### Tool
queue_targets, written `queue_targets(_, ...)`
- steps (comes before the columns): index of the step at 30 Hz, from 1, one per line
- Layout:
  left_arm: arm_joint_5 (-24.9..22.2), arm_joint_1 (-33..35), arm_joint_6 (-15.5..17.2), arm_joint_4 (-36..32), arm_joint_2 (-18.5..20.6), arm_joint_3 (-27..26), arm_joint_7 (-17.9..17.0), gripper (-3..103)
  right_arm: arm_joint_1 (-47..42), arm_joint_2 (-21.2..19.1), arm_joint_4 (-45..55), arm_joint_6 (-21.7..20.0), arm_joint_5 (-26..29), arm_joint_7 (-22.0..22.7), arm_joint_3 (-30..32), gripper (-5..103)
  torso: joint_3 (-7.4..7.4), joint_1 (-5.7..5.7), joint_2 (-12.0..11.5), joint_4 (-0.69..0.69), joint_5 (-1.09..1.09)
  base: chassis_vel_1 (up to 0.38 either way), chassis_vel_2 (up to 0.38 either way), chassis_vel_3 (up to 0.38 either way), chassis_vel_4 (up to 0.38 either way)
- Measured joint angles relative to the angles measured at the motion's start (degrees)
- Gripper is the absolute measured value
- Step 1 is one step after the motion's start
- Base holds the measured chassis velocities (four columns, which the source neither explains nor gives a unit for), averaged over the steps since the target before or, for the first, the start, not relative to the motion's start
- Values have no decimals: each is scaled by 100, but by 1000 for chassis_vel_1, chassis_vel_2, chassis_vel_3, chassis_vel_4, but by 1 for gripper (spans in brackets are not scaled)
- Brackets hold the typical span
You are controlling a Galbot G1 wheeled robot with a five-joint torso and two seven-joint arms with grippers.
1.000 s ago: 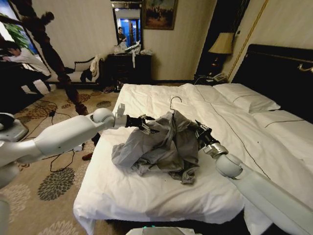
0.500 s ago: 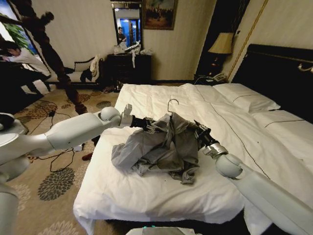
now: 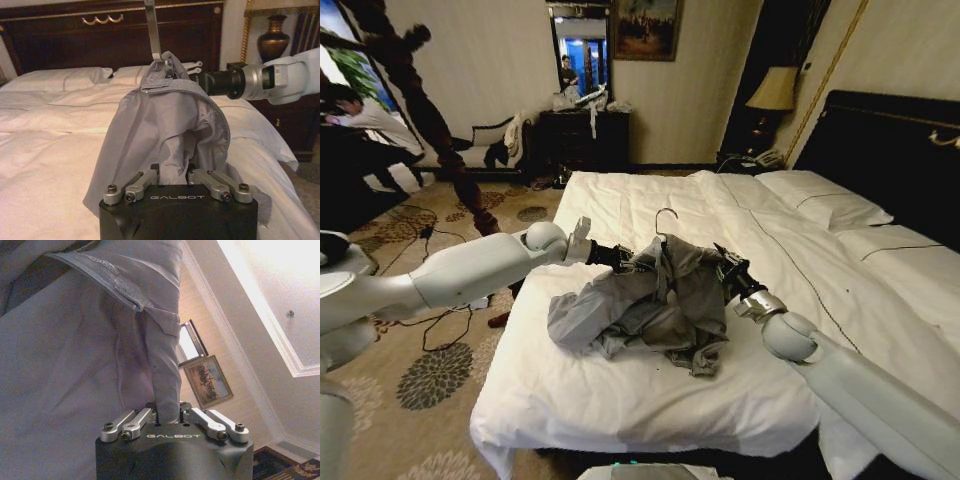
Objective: Pick up the clothes from the bed and hang them on the clothes hanger.
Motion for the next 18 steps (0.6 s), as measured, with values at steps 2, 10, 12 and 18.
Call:
queue_targets(2,-17,26,-6,0,-3,-48,-50,16,13,11,0,-23,32,27,-17,15,0,0,0,-1,0,0,0,0,0)
queue_targets(10,-14,114,-76,-68,25,-165,-262,16,-40,-16,80,-80,122,40,16,17,0,0,0,0,0,0,0,0,0)
queue_targets(12,-7,145,-92,-87,38,-200,-288,16,-74,-24,94,-104,150,43,46,28,0,0,0,-1,1,0,0,0,0)
queue_targets(18,55,234,-124,-51,15,-326,-308,16,-125,-78,182,-127,275,20,95,44,0,0,0,-1,0,0,0,0,0)
